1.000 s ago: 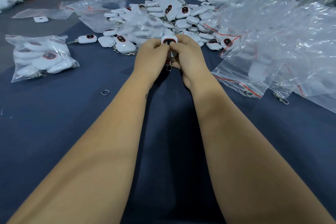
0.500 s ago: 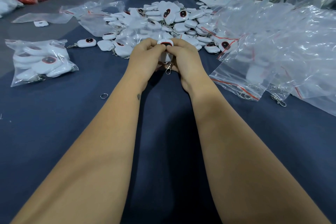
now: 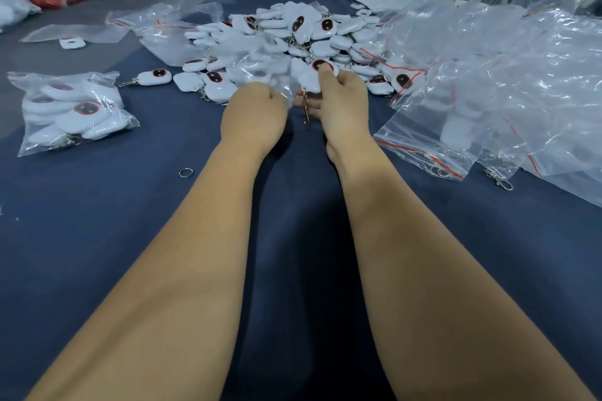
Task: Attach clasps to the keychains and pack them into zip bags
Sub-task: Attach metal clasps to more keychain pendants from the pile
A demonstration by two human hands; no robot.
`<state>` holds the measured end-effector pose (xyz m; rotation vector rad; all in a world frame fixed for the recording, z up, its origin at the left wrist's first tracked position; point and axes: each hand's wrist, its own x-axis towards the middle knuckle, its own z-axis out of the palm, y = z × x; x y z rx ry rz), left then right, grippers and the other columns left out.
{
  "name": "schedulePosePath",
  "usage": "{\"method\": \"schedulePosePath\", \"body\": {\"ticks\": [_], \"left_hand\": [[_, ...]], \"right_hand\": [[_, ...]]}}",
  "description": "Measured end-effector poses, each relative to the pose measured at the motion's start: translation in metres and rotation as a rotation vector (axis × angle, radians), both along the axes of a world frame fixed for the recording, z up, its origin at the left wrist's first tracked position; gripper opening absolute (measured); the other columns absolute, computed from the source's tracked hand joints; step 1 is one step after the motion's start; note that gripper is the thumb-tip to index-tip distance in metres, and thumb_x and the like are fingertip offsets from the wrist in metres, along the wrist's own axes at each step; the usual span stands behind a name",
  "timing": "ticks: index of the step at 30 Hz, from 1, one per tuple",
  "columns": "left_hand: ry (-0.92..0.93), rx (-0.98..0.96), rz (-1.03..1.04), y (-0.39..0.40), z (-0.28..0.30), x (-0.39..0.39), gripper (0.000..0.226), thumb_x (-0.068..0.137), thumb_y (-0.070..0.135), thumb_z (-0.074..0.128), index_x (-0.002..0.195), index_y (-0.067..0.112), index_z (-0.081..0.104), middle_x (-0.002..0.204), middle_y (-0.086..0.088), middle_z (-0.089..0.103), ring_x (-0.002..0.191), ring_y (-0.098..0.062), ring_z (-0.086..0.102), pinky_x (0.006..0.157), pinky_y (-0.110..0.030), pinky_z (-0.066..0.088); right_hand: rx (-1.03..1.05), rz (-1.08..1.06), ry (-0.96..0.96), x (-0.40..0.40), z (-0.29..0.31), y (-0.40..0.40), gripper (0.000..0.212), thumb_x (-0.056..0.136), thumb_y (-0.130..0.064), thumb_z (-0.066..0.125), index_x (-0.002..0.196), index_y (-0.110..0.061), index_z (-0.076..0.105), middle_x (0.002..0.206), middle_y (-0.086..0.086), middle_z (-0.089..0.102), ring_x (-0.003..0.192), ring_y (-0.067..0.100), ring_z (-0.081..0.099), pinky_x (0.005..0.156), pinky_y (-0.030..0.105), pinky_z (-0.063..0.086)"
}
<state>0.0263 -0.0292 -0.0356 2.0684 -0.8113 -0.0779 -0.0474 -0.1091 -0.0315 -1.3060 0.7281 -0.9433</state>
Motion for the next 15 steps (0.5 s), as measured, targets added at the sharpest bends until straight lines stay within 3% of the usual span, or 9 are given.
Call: {"method": "schedulePosePath", "body": {"ticks": [1,3,6,8,13,15], "left_hand": [[-0.091,0.037,0.013,0.001,-0.001,0.000,0.019,0.087,0.005,0.047,0.085,0.014,0.064,0.085,-0.011,0.059,0.083,-0.033,0.047,0.070,-0.030,0.040],[-0.169,0.056,0.025,0.003,-0.001,0.001,0.026,0.082,-0.001,0.050,0.090,0.022,0.057,0.089,-0.004,0.055,0.084,-0.026,0.044,0.074,-0.028,0.038],[-0.144,0.038,0.007,0.001,-0.001,0.001,0.042,0.080,0.006,0.065,0.121,0.017,0.065,0.093,0.002,0.060,0.094,-0.022,0.059,0.082,-0.027,0.045],[-0.107,0.004,-0.021,0.000,0.001,-0.004,0.050,0.079,0.014,0.071,0.128,0.017,0.060,0.092,0.003,0.060,0.095,-0.022,0.063,0.080,-0.027,0.047],[0.085,-0.189,-0.044,-0.001,0.003,-0.013,0.046,0.077,0.012,0.063,0.118,0.023,0.047,0.079,-0.003,0.064,0.069,-0.025,0.065,0.067,-0.034,0.055],[0.180,-0.247,0.002,0.000,0.004,-0.012,0.048,0.076,0.016,0.060,0.120,0.025,0.042,0.083,-0.001,0.065,0.073,-0.022,0.065,0.069,-0.033,0.054]], "right_hand": [[0.015,-0.019,-0.027,-0.002,0.001,-0.003,0.027,0.100,-0.028,0.053,0.106,-0.002,0.056,0.088,0.017,0.069,0.060,0.015,0.063,0.055,0.027,0.050],[0.058,-0.036,-0.089,-0.004,0.003,-0.007,0.019,0.100,-0.027,0.053,0.100,-0.008,0.053,0.076,0.008,0.063,0.049,0.007,0.052,0.045,0.018,0.041],[0.211,0.071,-0.325,-0.006,0.007,-0.006,0.014,0.102,-0.013,0.051,0.107,-0.001,0.051,0.084,0.016,0.064,0.056,0.013,0.059,0.053,0.022,0.051],[0.292,0.167,-0.418,-0.007,0.009,-0.003,0.015,0.101,-0.007,0.049,0.111,0.003,0.052,0.085,0.018,0.065,0.064,0.020,0.064,0.060,0.026,0.056],[0.177,0.186,-0.248,-0.003,0.007,0.001,0.009,0.097,-0.007,0.051,0.104,-0.002,0.055,0.085,0.015,0.066,0.059,0.016,0.062,0.056,0.022,0.053],[0.002,0.093,-0.118,-0.001,0.003,0.002,0.003,0.094,-0.008,0.058,0.095,-0.011,0.058,0.082,0.007,0.065,0.063,0.013,0.060,0.061,0.022,0.051]]}}
